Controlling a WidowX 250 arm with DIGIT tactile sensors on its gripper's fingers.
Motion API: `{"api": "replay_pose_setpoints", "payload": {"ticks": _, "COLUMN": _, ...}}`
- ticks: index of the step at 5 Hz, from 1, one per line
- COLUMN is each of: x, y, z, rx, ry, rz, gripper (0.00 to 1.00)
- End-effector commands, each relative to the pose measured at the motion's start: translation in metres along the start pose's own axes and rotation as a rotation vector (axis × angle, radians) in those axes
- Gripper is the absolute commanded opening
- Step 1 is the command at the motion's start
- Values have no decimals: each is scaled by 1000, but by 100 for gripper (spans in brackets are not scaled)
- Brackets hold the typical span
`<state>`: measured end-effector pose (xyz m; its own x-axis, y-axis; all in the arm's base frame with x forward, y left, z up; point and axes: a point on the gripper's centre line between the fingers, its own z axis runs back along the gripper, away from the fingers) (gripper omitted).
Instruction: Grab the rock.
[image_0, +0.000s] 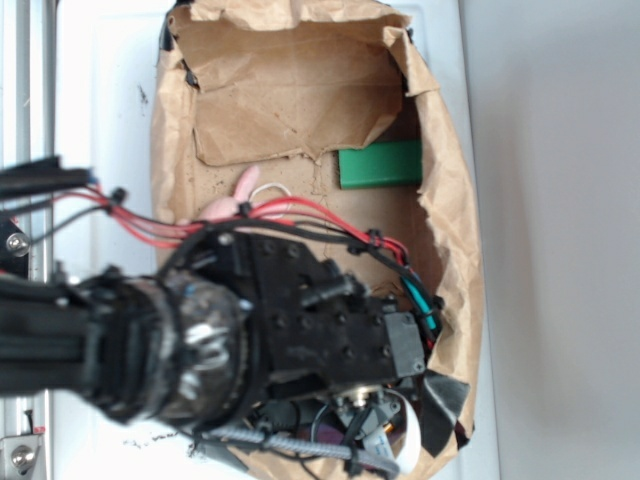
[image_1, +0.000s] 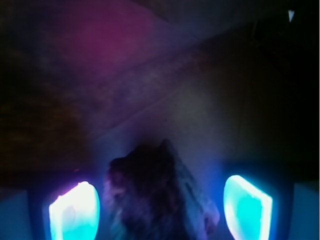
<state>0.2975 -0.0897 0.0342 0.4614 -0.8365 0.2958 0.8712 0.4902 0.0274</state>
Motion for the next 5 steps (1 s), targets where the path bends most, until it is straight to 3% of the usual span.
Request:
{"api": "replay_pose_setpoints", "payload": {"ticks": 1, "x": -6, "y": 19, "z": 9, "rx": 55, "ry": 15, "rz": 106, "gripper": 0}}
{"api": "replay_pose_setpoints", "payload": {"ticks": 2, "x": -33, "y": 34, "z": 37, "rx": -12, "ry": 13, "rz": 246, "gripper": 0}}
{"api": "replay_pose_setpoints", "payload": {"ticks": 3, "x": -53, "y": 44, "z": 66, "rx": 33, "ry": -12, "rz": 349, "gripper": 0}}
{"api": "replay_pose_setpoints", "payload": {"ticks": 4, "x": -68, "y": 50, "z": 98, "rx": 111, "ry": -2, "rz": 484, "gripper": 0}}
{"api": "replay_pose_setpoints", "payload": {"ticks": 5, "x": -73, "y": 45, "z": 124, "rx": 147, "ry": 20, "rz": 580, "gripper": 0}}
